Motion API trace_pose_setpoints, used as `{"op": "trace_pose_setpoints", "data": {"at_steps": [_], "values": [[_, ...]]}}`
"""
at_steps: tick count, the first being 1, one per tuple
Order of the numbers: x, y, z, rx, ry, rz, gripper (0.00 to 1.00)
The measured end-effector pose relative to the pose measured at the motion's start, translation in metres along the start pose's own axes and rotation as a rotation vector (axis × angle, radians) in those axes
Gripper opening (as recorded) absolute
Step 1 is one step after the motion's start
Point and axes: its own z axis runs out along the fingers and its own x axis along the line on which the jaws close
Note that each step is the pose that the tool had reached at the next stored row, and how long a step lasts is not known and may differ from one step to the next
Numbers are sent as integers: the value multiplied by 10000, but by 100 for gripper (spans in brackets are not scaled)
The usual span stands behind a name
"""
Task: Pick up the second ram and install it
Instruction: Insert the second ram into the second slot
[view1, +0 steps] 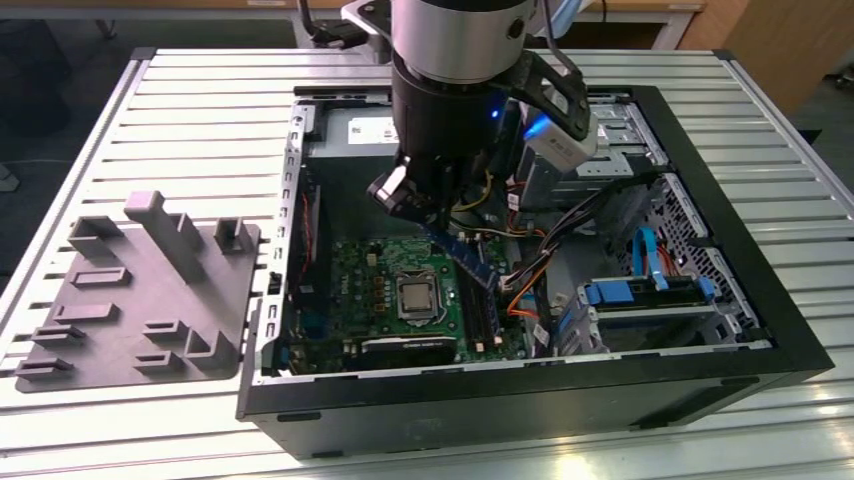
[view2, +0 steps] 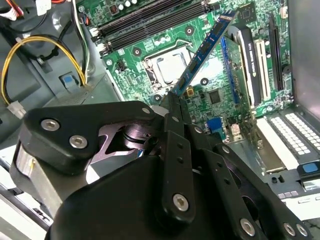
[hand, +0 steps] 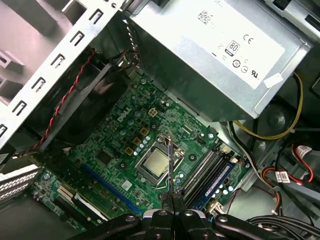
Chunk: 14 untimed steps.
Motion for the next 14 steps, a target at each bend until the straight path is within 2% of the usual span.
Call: {"op": "trace_pose_setpoints", "data": {"at_steps": [14], "values": [[-1, -1, 0, 14, -25, 661, 12]]}}
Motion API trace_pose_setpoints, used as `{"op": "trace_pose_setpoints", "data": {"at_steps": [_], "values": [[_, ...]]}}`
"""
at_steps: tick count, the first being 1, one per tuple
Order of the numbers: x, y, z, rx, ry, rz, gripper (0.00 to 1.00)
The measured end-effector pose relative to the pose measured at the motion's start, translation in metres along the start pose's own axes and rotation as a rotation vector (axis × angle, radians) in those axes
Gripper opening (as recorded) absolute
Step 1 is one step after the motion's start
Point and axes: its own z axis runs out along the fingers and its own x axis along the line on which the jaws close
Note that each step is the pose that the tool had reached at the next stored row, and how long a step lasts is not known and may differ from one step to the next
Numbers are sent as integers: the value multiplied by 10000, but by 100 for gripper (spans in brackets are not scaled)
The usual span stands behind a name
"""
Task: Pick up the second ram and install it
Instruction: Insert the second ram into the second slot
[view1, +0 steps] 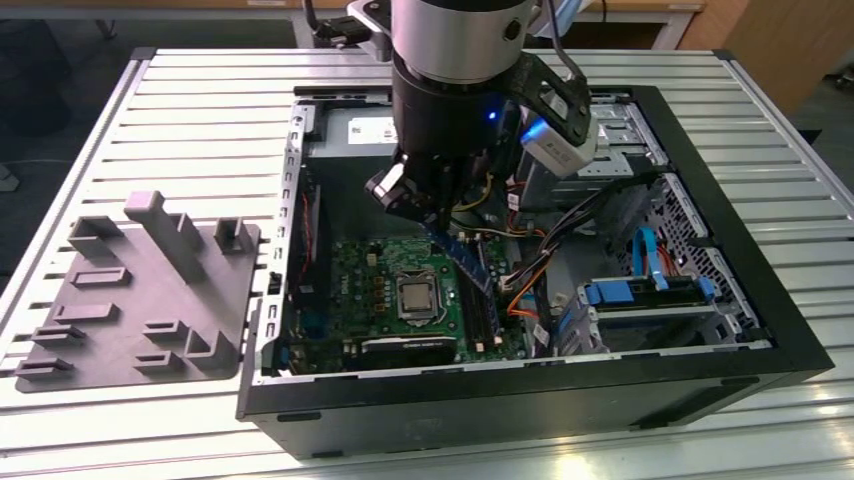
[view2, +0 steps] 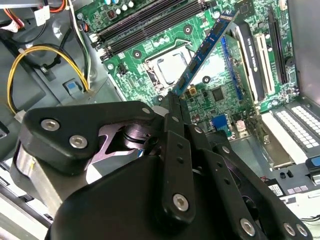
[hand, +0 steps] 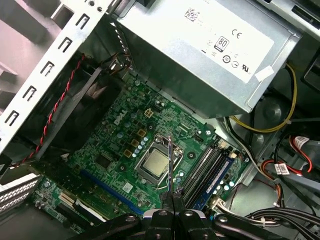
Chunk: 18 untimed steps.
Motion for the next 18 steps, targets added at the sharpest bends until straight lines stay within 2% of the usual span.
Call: {"op": "trace_pose_setpoints", "data": {"at_steps": [18], "values": [[-13, -8, 0, 23, -38, 1033, 12]]}}
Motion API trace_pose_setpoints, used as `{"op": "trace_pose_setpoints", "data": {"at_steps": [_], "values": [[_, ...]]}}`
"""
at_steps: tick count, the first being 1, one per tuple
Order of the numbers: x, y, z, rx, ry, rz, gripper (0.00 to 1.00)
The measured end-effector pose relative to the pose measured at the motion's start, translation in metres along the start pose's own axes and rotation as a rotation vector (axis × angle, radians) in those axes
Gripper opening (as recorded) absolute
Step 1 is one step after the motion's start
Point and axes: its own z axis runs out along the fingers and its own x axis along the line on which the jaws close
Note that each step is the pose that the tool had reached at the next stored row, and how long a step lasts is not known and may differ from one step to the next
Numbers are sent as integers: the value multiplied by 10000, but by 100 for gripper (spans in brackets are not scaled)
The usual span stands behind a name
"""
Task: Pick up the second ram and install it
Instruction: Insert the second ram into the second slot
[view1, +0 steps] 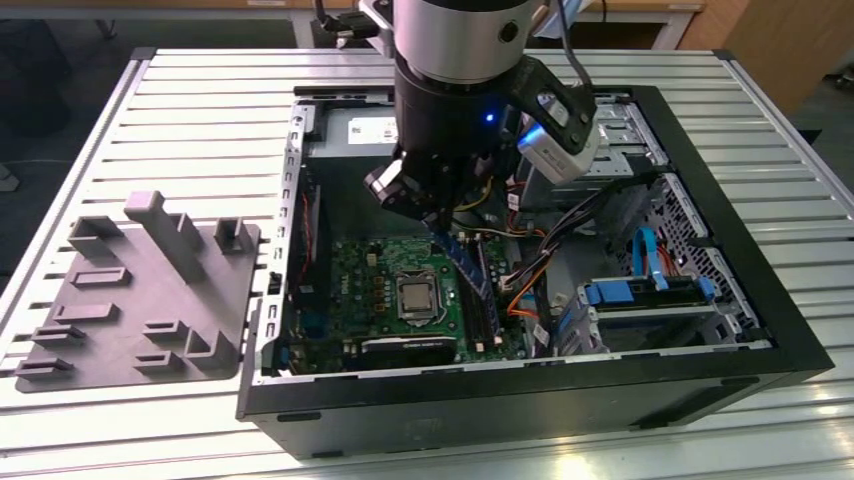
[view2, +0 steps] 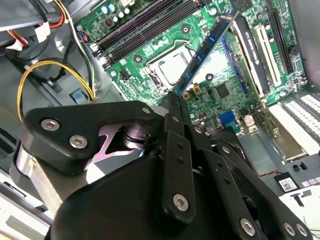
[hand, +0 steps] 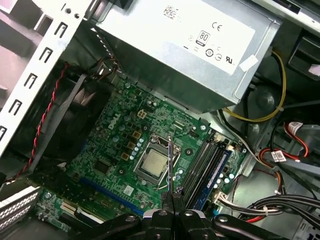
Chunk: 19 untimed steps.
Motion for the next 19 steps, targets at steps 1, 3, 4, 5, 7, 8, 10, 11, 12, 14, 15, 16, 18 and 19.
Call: {"op": "trace_pose_setpoints", "data": {"at_steps": [1, 3, 4, 5, 7, 8, 10, 11, 12, 14, 15, 16, 18, 19], "values": [[0, 0, 0, 1, -2, 52, 12], [-1, -1, 0, 3, -7, 168, 12], [-1, -1, 0, 4, -9, 227, 12], [-1, -1, 0, 6, -11, 289, 12], [-2, -1, 0, 8, -16, 421, 12], [-2, -1, 1, 10, -19, 486, 12], [-2, -1, 1, 14, -25, 661, 12], [-2, -1, 1, 16, -29, 769, 12], [-2, -1, 1, 19, -32, 866, 12], [-2, -1, 1, 23, -39, 1051, 12], [-2, -1, 1, 25, -42, 1142, 12], [-2, -1, 1, 27, -46, 1230, 12], [-3, -1, 1, 30, -53, 1408, 12], [-3, -1, 1, 33, -55, 1492, 12]]}}
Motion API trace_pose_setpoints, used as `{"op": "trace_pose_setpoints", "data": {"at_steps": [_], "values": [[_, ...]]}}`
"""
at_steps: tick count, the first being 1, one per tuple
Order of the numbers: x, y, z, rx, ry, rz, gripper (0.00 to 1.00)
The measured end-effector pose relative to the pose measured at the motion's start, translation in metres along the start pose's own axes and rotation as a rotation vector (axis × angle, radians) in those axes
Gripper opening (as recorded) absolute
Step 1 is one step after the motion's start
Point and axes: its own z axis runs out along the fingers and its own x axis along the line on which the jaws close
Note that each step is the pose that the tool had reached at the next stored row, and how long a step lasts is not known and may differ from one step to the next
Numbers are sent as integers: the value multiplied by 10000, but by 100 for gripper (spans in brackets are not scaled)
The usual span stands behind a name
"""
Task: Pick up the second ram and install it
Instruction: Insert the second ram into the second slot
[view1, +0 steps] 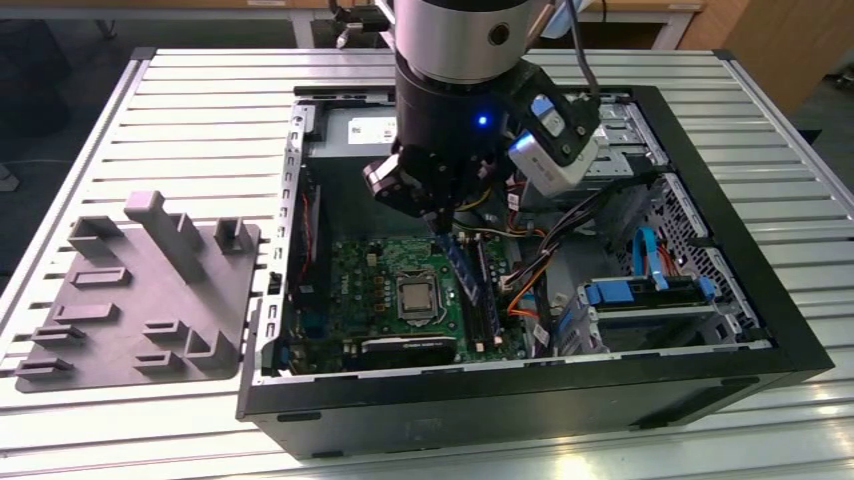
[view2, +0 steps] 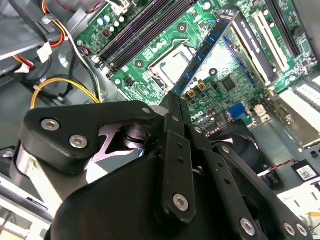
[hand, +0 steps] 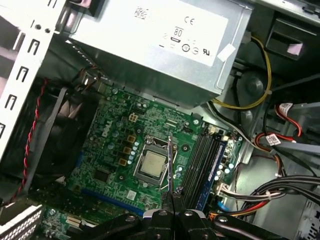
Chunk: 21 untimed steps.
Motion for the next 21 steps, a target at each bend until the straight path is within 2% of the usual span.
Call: {"op": "trace_pose_setpoints", "data": {"at_steps": [21], "values": [[-4, -2, 0, 38, -64, 1718, 12]]}}
